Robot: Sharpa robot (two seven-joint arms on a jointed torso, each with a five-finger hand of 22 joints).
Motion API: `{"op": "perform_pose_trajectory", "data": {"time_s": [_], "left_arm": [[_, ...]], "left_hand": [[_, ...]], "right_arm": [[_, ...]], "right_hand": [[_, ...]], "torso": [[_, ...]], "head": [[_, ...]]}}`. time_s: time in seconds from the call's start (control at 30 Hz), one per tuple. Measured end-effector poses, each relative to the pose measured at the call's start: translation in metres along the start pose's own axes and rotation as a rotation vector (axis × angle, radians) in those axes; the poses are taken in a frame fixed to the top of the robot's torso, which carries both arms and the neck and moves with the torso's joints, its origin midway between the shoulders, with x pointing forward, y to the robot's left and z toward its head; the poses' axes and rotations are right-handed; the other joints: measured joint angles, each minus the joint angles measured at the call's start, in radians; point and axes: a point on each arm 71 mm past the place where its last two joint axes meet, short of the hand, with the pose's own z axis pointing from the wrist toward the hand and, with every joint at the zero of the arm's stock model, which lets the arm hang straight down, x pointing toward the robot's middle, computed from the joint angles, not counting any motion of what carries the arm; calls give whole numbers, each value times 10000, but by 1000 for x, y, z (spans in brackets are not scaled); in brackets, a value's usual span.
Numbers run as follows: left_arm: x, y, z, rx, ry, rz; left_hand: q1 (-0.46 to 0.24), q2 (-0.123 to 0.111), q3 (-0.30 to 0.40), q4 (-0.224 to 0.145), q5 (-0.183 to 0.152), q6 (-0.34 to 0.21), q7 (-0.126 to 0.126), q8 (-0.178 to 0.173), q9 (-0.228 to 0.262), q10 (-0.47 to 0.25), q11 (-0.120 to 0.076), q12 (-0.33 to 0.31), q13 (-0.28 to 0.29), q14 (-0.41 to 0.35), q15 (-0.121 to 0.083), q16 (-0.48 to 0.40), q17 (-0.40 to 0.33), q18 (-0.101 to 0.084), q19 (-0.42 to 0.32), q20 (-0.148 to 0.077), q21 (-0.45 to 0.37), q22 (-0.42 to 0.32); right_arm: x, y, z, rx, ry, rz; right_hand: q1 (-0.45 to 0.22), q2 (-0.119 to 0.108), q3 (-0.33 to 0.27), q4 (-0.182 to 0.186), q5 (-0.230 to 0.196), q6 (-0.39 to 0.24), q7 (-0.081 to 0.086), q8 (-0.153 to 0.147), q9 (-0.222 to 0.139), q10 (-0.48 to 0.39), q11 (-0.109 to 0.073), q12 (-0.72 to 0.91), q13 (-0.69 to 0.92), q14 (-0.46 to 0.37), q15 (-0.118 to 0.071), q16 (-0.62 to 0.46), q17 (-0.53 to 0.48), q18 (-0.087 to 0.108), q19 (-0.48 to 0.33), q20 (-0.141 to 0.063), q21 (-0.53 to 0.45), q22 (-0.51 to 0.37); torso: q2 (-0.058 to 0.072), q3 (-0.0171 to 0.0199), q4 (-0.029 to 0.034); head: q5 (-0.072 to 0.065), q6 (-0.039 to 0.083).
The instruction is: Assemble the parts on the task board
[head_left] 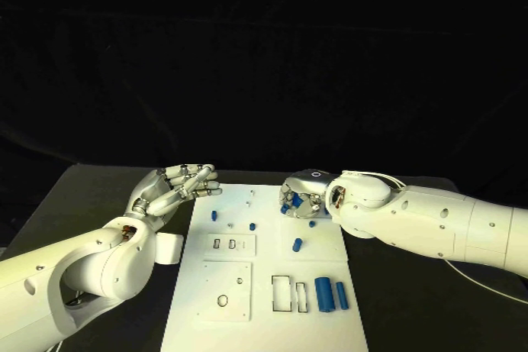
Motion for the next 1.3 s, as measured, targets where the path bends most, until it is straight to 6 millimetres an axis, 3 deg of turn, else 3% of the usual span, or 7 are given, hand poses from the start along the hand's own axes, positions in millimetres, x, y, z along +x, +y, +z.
{"op": "perform_pose_trajectory", "data": {"time_s": [0.17,0.23,0.47,0.67,0.77,1.0,1.3], "left_arm": [[0,0,0,-45,-4,-4],[0,0,0,-65,-4,-6],[0,1,0,-121,4,-17],[-1,1,0,-183,15,-27],[-1,2,0,-211,16,-29],[-2,2,1,-279,-1,-21],[-3,3,1,-371,-22,-13]], "left_hand": [[0,0,0,0,0,0,0,0,0,0,0,0,-1,0,0,0,9,0,0,0,0,0],[0,0,0,0,0,0,0,0,-1,0,0,0,0,0,0,0,9,-1,0,0,0,0],[-39,-39,0,0,0,0,0,0,-4,0,0,-12,-1,0,0,0,10,-2,-1,0,0,-11],[-39,-39,0,0,0,0,0,0,-15,0,0,-72,-1,0,0,0,27,-1,-1,0,0,-23],[-39,-39,0,0,0,0,0,0,-19,-1,0,-80,-1,0,0,0,30,-2,-1,0,0,-32],[-39,-39,0,0,0,0,0,0,-22,-1,0,-108,-1,-1,0,0,40,-2,-1,0,0,-38],[-39,-39,27,-27,0,0,0,-10,-30,-1,0,-143,-1,0,0,-12,52,-2,-1,0,0,-54]], "right_arm": [[-1,1,0,-14,-49,-21],[-2,1,1,-20,-75,-28],[-4,2,2,-48,-183,-34],[-4,3,2,-42,-340,-21],[-4,4,1,-39,-434,-8],[-5,7,0,-86,-866,96],[-11,13,4,-116,-1735,256]], "right_hand": [[0,0,68,68,0,30,-30,43,41,56,-54,27,-48,0,0,60,66,1,73,0,114,182],[0,0,96,96,0,32,-31,42,57,56,-54,37,-65,0,0,143,113,-154,107,-34,189,279],[38,38,219,219,-1,164,-89,163,138,266,-110,60,-129,0,0,299,247,-156,285,-16,427,656],[246,249,508,330,-329,478,-286,403,282,710,-289,276,-152,20,-132,512,418,-154,546,-83,774,1188],[290,296,604,383,-430,618,-360,545,295,932,-398,371,-122,8,-191,579,483,-268,609,-144,885,1379],[299,441,634,416,-528,626,-360,546,295,969,-426,371,-111,20,-202,653,551,-273,646,-181,964,1551],[273,466,674,456,-622,626,-362,546,294,1004,-461,369,-118,19,-201,653,525,-307,680,-215,964,1557]], "torso": [[35,-6,6],[51,-6,8],[89,-17,22],[119,-28,35],[126,-35,39],[151,-42,52],[177,-64,69]], "head": [[-1,17],[-1,24],[-26,35],[-27,39],[-28,36],[-13,58],[20,121]]}}
